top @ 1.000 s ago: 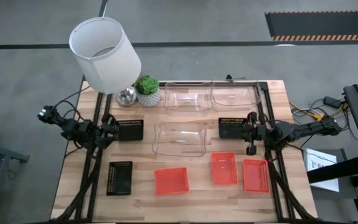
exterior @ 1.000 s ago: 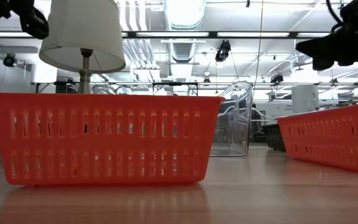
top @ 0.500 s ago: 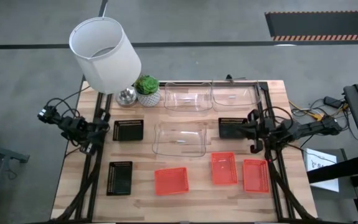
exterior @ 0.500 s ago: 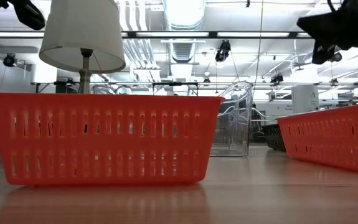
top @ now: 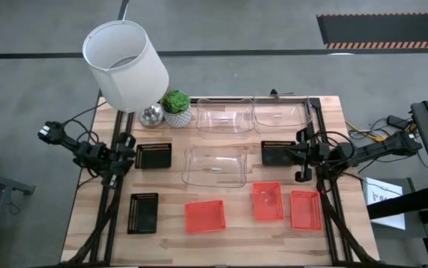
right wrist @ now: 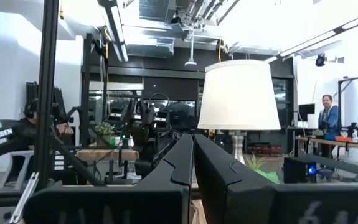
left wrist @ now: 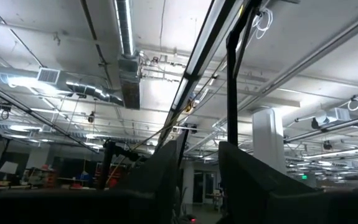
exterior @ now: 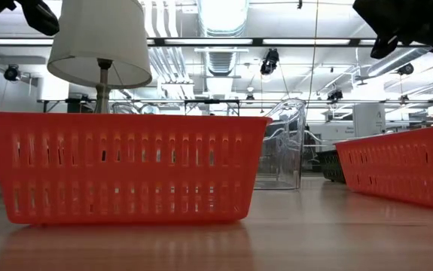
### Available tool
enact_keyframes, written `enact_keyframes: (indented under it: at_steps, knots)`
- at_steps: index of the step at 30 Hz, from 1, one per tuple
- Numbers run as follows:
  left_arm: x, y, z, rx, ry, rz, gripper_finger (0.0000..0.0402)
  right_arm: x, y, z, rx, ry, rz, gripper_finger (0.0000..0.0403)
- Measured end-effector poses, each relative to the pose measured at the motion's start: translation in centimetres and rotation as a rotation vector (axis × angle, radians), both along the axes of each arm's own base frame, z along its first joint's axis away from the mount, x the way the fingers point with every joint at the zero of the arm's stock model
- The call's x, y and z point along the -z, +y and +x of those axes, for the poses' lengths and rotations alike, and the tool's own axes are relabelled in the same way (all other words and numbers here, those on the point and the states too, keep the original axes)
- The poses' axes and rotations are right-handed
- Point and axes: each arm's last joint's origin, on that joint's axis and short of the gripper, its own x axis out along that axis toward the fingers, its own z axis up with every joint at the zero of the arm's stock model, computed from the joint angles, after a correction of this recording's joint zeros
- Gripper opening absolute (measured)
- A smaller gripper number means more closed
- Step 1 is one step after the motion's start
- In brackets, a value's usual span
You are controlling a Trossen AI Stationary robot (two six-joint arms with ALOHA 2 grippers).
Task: Stack baskets by color
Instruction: Stack the bottom transparent bin on the top left transparent bin
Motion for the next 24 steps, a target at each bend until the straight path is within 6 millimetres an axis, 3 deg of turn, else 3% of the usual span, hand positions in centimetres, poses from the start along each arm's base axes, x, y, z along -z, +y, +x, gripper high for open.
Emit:
enact_keyframes:
  at_steps: [4,14,24]
  knots:
    - [-0.1,-0.2,0.3,-0.017,-0.022,0.010,0.0102,-0.5,0.4,1.8,0.001,0.090,-0.023,0.0009]
    - [-0.2,-0.4,0.7,-0.085,-0.050,0.078,0.0102,-4.1,1.5,6.8,0.016,0.212,-0.106,0.0009]
    - [-0.2,-0.4,0.8,-0.033,-0.037,0.022,0.0102,-6.1,3.5,11.8,-0.044,0.534,-0.170,0.0009]
